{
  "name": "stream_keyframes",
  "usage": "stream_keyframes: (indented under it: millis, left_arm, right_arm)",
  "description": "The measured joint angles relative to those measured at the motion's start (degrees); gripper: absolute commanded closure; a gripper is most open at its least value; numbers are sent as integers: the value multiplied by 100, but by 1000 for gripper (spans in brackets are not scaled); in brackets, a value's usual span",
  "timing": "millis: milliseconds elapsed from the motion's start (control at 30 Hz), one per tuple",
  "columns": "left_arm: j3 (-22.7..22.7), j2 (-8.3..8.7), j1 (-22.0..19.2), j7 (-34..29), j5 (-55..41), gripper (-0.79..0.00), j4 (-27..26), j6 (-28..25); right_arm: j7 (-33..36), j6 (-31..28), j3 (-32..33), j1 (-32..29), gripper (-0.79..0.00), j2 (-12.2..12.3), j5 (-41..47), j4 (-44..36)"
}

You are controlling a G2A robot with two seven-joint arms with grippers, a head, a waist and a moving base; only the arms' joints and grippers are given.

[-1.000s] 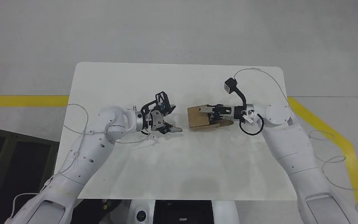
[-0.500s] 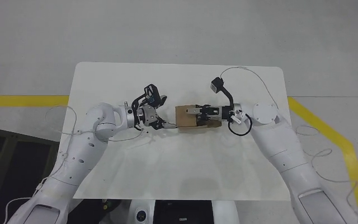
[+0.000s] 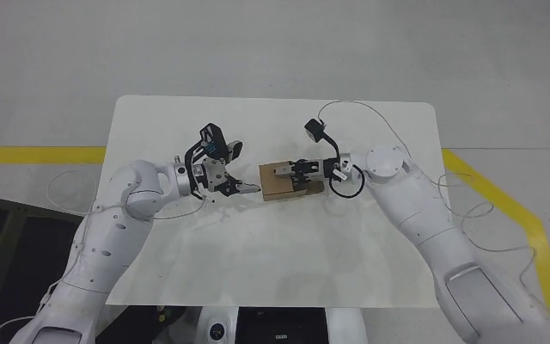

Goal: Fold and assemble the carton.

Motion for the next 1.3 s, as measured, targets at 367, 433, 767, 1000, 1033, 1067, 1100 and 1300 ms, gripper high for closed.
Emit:
stream_keyframes:
  millis: [367,433,767,1000,1033,1067,1100,1300]
  left_arm:
    - [9,23,25,5,-150,-785,-59,20]
    - [7,27,30,1,-150,-785,-60,25]
    - [277,-6,1,159,411,-785,-72,77]
    - [619,-88,-47,704,1291,-785,54,336]
    - [651,-98,-51,787,1396,-785,82,399]
    - [697,-111,-49,896,1517,-785,122,463]
    - [727,-120,-47,971,1581,-785,154,493]
    - [855,-170,-50,1245,1683,-785,319,653]
  right_arm:
    - [173,563,637,-374,-680,361,-608,-987]
    - [183,604,772,-496,-690,421,-632,-1169]
    - [338,894,1549,-1002,-296,752,-1086,-2177]
    - [578,1437,1975,-1507,0,945,-1312,-2677]
    - [608,1479,1977,-1549,0,953,-1287,-2681]
    - [613,1519,1960,-1588,0,957,-1271,-2661]
    - [608,1545,1935,-1604,0,957,-1267,-2635]
    - [443,1628,1698,-1553,0,922,-1335,-2378]
